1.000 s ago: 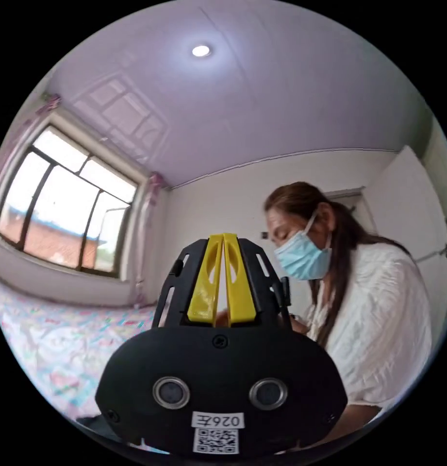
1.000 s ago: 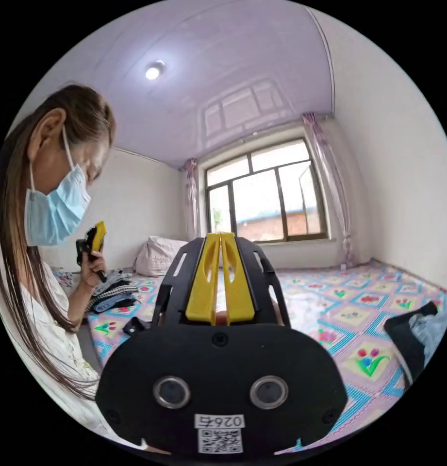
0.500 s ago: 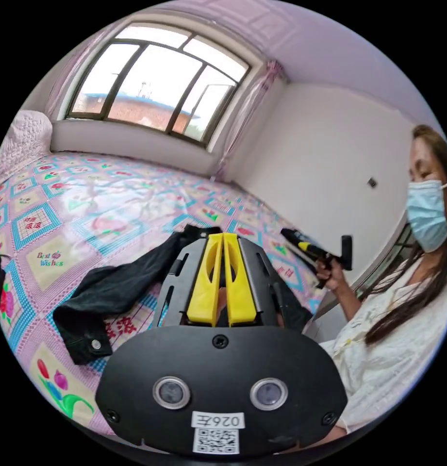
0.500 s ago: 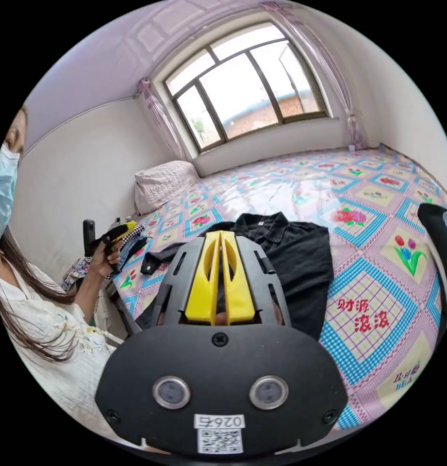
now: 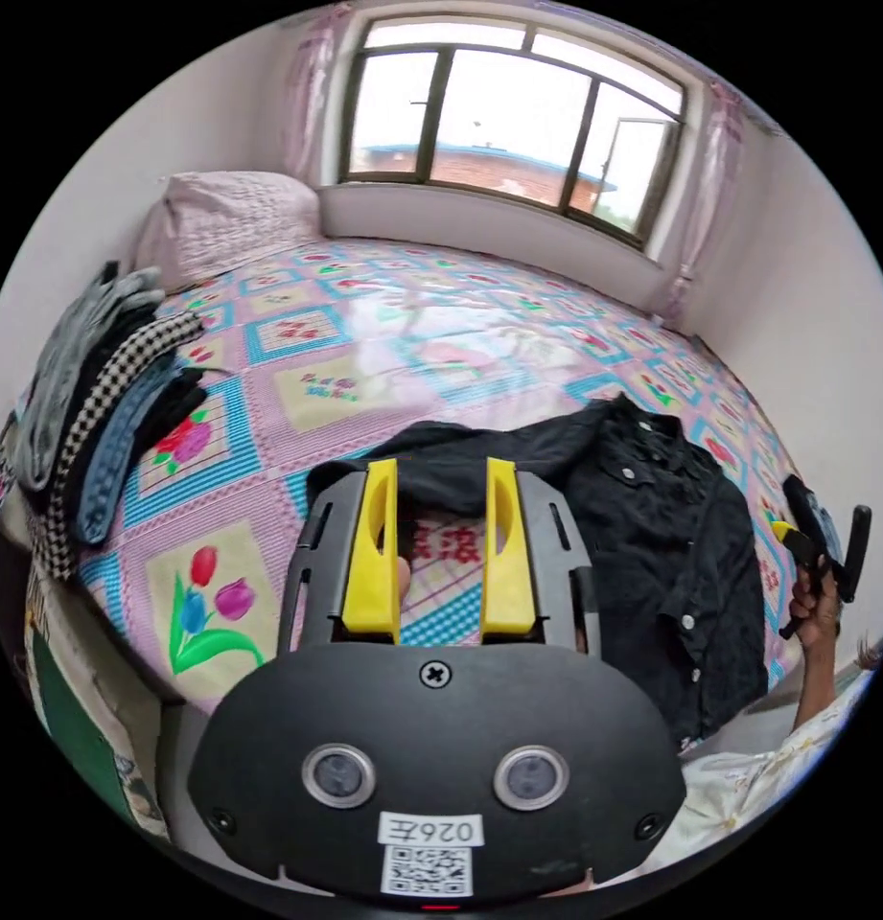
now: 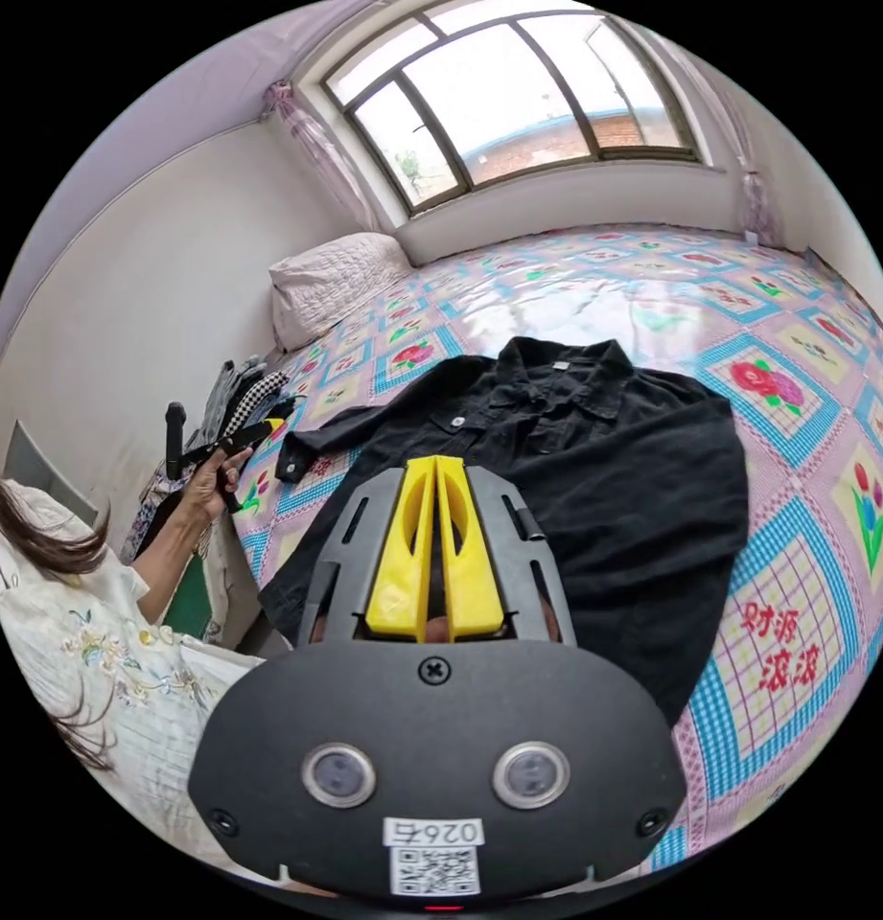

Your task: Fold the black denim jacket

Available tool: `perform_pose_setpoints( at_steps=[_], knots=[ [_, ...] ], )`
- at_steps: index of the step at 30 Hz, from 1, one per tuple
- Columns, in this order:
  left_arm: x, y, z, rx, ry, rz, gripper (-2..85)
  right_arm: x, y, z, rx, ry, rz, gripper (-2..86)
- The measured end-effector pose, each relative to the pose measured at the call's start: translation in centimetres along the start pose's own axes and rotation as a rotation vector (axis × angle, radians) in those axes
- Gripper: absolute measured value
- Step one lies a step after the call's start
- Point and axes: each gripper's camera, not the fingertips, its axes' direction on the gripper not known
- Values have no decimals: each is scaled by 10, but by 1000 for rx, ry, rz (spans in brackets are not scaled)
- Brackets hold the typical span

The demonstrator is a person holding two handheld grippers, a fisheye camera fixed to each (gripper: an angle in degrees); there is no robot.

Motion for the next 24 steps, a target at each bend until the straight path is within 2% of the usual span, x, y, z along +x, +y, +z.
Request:
perform_pose_setpoints(
  at_steps=[5,14,20,22,24],
  knots=[
    [-66,37,17,-20,-101,-133,164,-39,-50,99,-86,-126,-145,-12],
    [-90,93,82,-158,-2,-163,166,-192,-112,289,-266,-341,-480,-11],
    [-78,97,117,-174,13,-80,153,-309,-119,386,-312,-218,-822,14],
    [-73,96,138,-242,-18,-12,74,-332,-118,406,-307,-168,-914,29],
    [-70,98,155,-300,-18,30,32,-344,-123,421,-312,-156,-927,33]
  ],
)
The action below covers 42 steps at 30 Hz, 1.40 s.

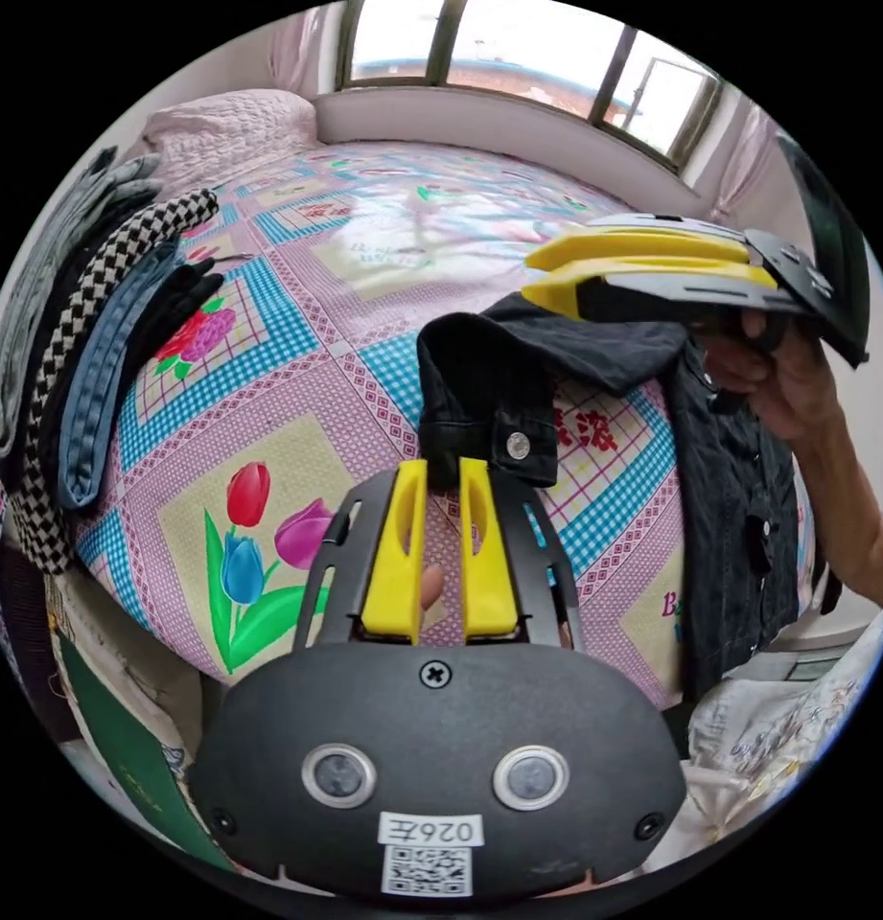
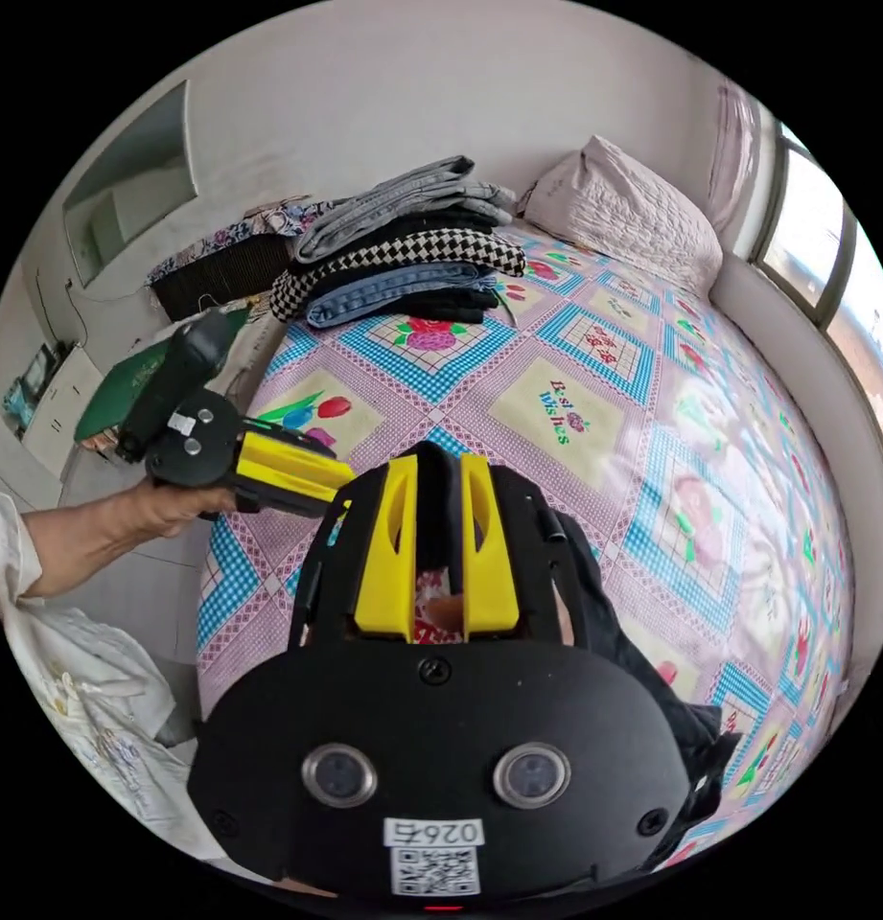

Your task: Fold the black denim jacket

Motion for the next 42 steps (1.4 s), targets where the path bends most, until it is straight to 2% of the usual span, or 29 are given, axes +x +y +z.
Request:
perform_pose_setpoints(
  at_steps=[5,8,12,15,19,22,27,29,31,34,36,38,40,42],
  knots=[
    [2,8,-13,62,-105,45,1,37,1,1,41,-139,186,31],
    [27,18,-50,189,-300,150,-2,52,25,-24,111,-183,283,29],
    [118,49,-80,325,-571,546,-3,62,61,-63,179,-186,360,19],
    [190,95,-66,378,-612,891,-4,66,88,-88,199,-195,403,25],
    [254,171,9,294,-743,1319,-4,68,104,-95,119,-178,396,41],
    [270,205,46,279,-865,1469,-4,68,99,-89,25,-178,356,55],
    [276,222,54,262,-880,1504,-4,46,71,-78,-102,-240,181,96],
    [272,229,55,268,-914,1520,-5,30,58,-69,-170,-323,96,96],
    [266,238,56,276,-957,1550,-6,24,50,-55,-241,-352,71,3],
    [254,245,57,262,-1024,1592,-7,25,45,-34,-347,-323,52,-11],
    [244,240,54,263,-1094,1578,-7,35,43,-45,-313,-354,118,-14],
    [237,228,42,314,-1185,1526,-7,49,42,-92,-184,-324,169,-16],
    [237,208,16,435,-1274,1441,-8,63,51,-147,-50,-291,220,-16],
    [247,196,-10,522,-1245,1407,-9,78,76,-209,99,-249,289,-16]
  ],
)
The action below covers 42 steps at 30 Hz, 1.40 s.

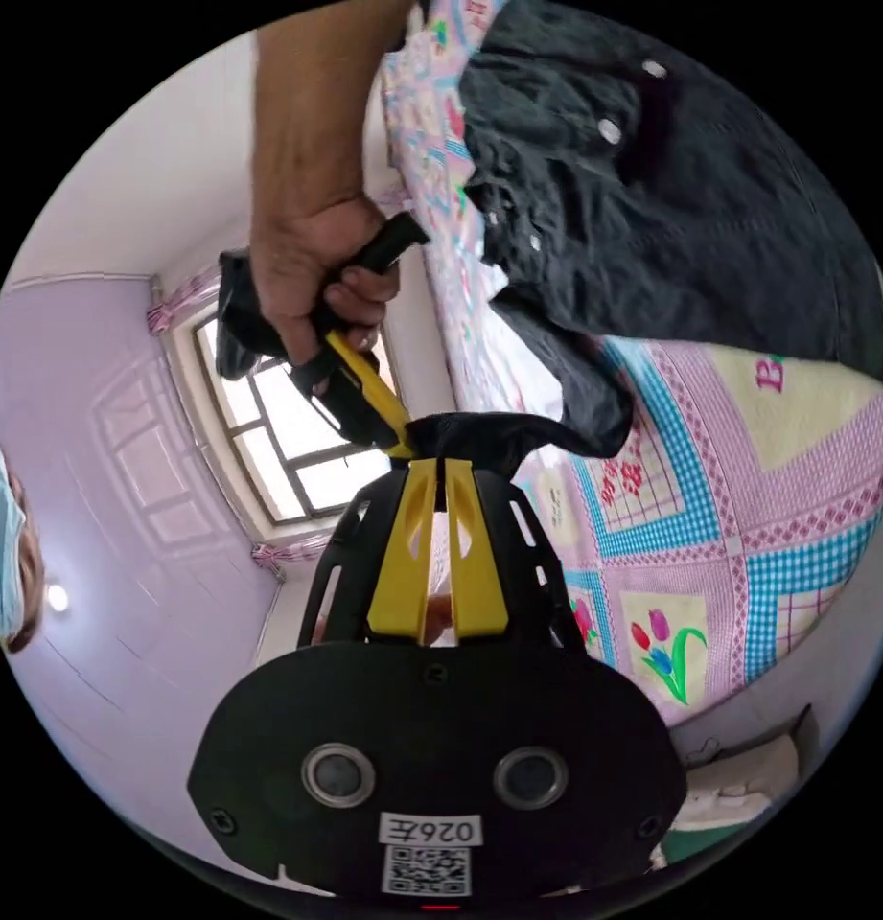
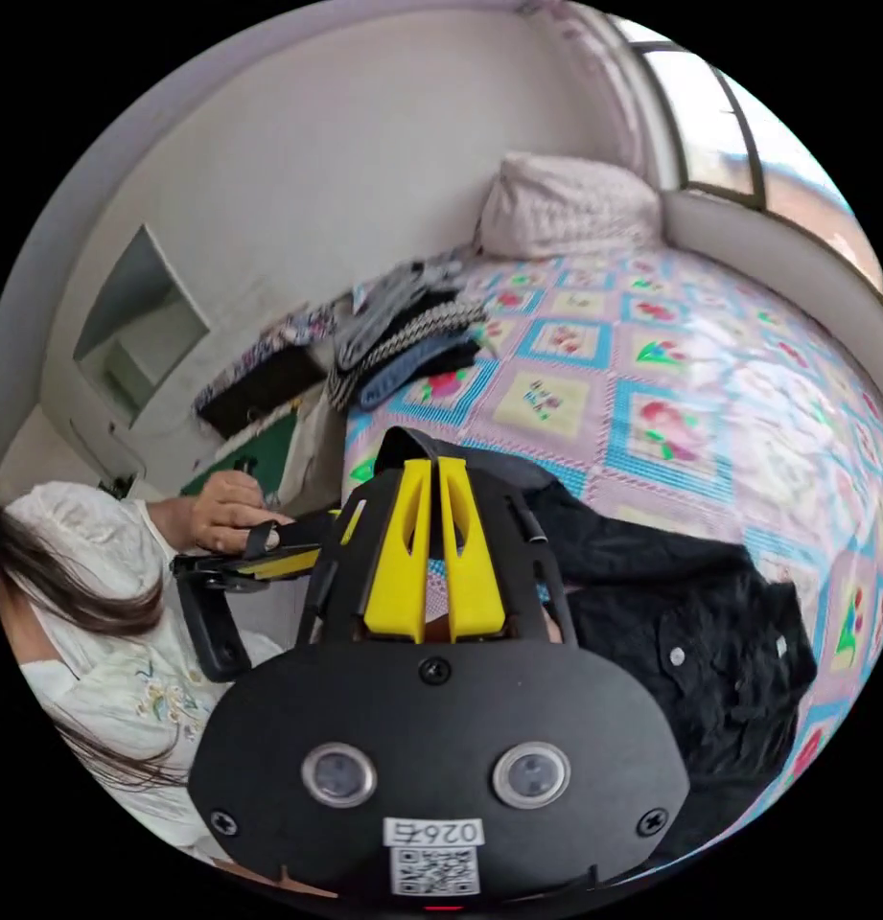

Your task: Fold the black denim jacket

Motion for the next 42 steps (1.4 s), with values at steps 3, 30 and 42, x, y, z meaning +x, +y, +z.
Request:
perform_pose_setpoints(
  at_steps=[3,30,42],
  knots=[
    [-47,-5,-16,145,95,-120,-10,20,59,-103,211,98,141,-16],
    [-57,-7,276,69,1811,-1204,93,67,554,-323,327,149,971,80],
    [-71,-62,242,215,1961,-908,-4,75,480,-319,93,95,735,-9]
  ],
)
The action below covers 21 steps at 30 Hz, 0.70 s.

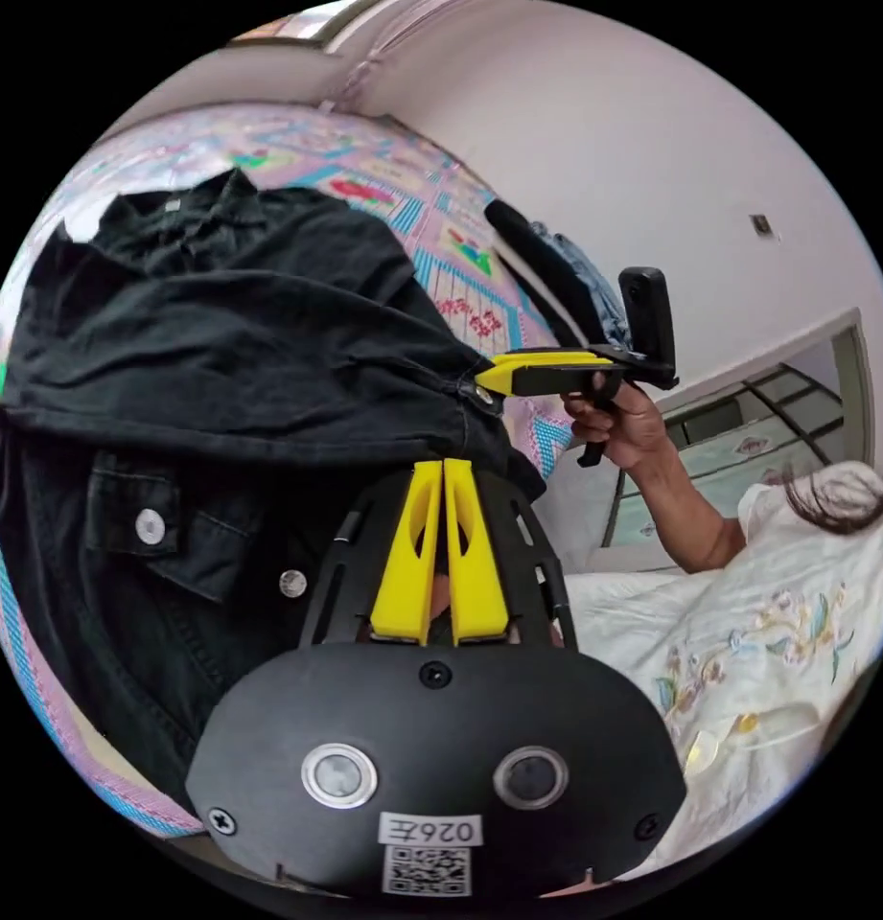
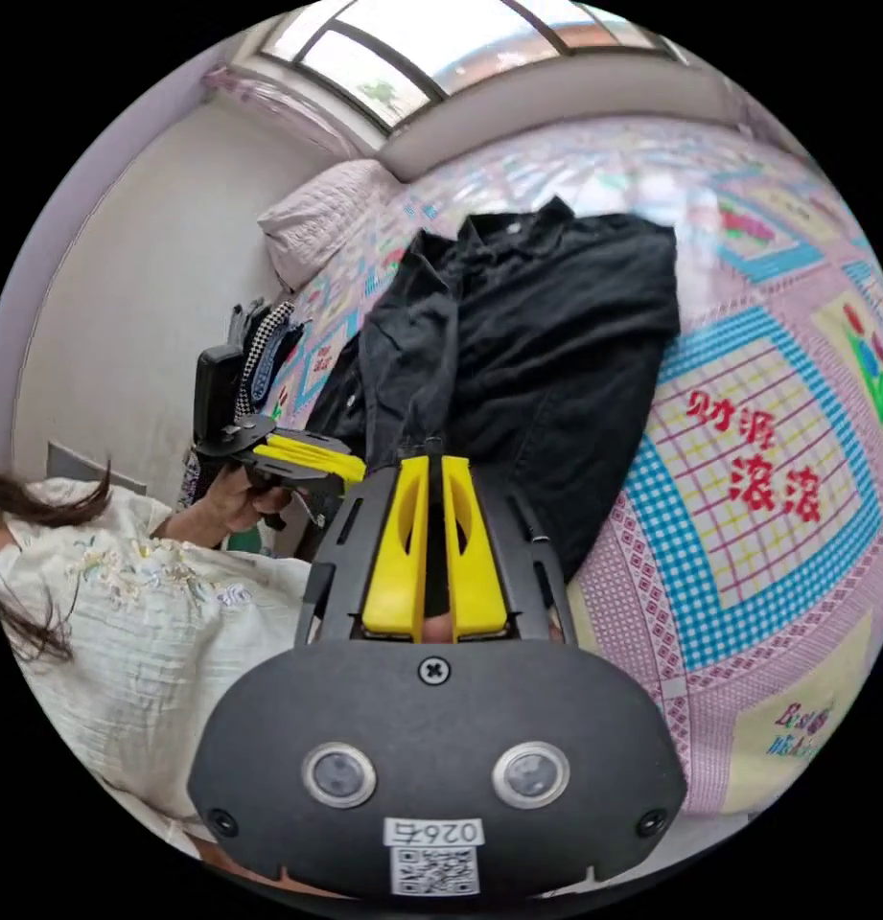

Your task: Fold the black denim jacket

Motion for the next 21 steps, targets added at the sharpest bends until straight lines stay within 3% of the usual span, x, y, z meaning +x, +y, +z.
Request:
perform_pose_setpoints(
  at_steps=[3,7,11,16,21],
  knots=[
    [-9,16,-46,101,-52,-14,1,-21,22,-38,77,42,-40,-9],
    [-74,24,-96,183,-169,-194,55,5,42,-24,-37,-38,76,28],
    [-115,9,-137,228,-267,-254,76,0,52,-35,83,-15,153,59],
    [-152,-41,-179,264,-412,-254,65,-22,39,-48,171,39,148,58],
    [-197,-115,-189,255,-545,-268,106,-50,-6,-41,218,16,69,49]
  ],
)
